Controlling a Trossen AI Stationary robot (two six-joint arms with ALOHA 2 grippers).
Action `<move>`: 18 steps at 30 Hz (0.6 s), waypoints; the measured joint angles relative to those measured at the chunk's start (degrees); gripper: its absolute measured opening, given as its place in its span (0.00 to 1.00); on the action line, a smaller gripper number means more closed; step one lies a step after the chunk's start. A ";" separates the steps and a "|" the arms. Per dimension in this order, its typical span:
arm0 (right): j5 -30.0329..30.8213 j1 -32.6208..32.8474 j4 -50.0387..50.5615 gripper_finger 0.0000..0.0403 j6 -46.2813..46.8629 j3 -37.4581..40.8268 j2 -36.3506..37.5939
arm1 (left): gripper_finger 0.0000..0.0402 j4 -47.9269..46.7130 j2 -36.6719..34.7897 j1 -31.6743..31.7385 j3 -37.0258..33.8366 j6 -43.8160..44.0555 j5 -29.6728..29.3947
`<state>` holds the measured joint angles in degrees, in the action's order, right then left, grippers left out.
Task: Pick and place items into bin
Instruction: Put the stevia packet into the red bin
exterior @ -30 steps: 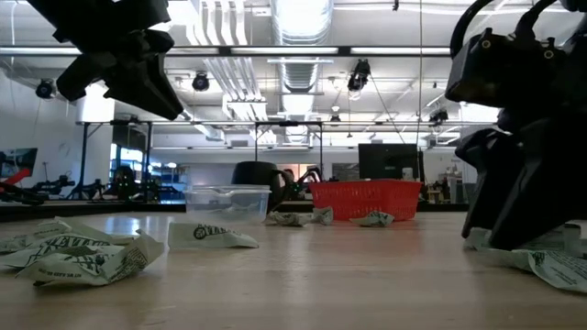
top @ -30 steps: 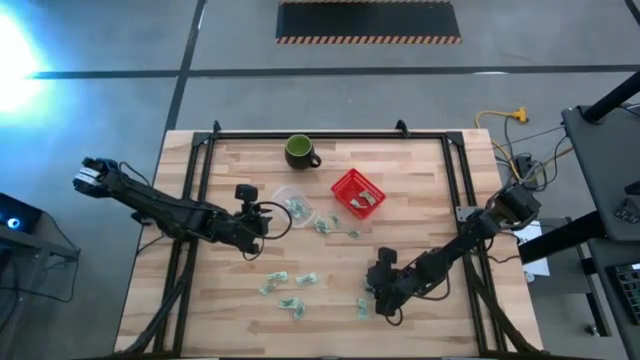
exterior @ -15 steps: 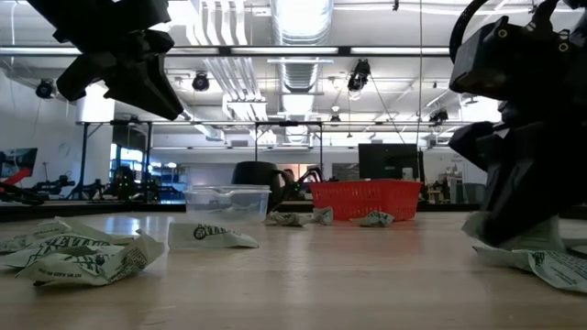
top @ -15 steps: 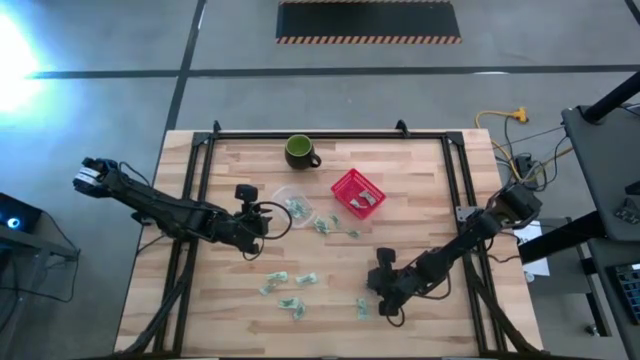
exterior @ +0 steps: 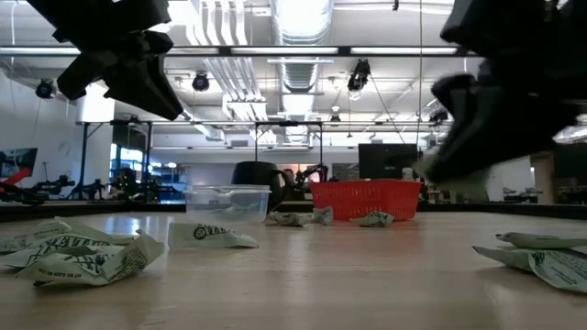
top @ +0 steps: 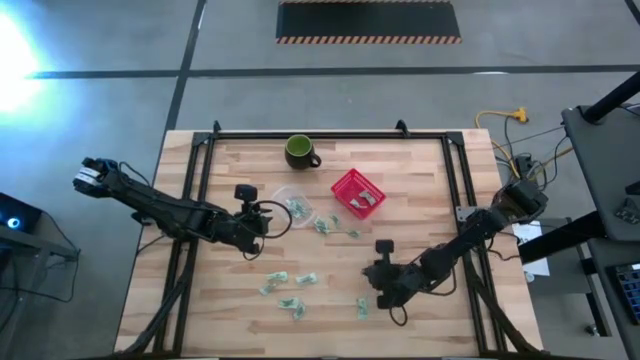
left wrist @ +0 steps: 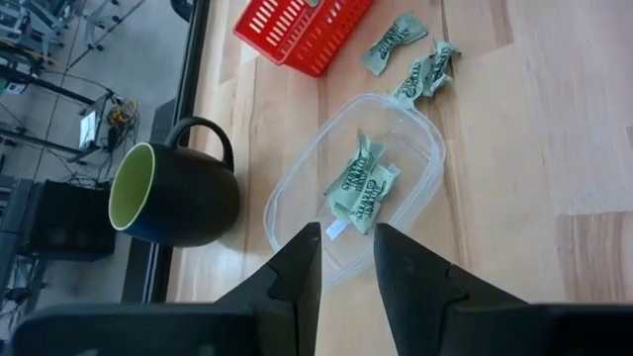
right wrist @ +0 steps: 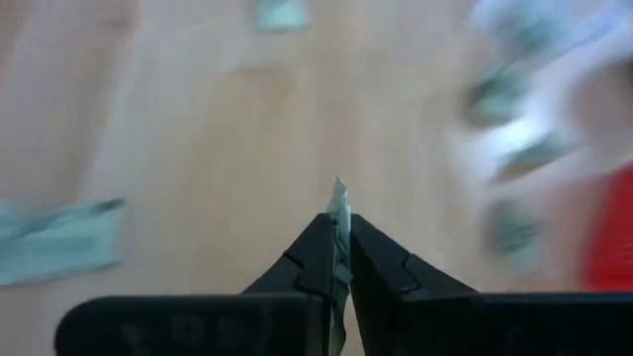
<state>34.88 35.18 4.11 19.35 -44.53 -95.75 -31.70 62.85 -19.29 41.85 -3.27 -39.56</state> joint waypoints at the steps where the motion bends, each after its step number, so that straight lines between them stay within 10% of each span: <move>1: 2.73 0.00 -0.01 0.04 -2.01 0.00 0.41 | 0.20 -0.02 0.00 0.00 0.00 0.10 0.14; 8: 20.17 -3.60 -0.03 0.04 -14.51 0.00 3.20 | 0.20 -0.16 0.00 0.04 -0.01 3.89 1.47; 18: 12.32 -20.04 0.21 0.04 -18.07 -0.02 5.71 | 0.20 -0.15 1.45 -0.02 -0.09 7.53 3.14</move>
<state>47.20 15.14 4.32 1.27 -44.56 -90.04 -31.86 64.30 -19.31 41.76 4.25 -36.42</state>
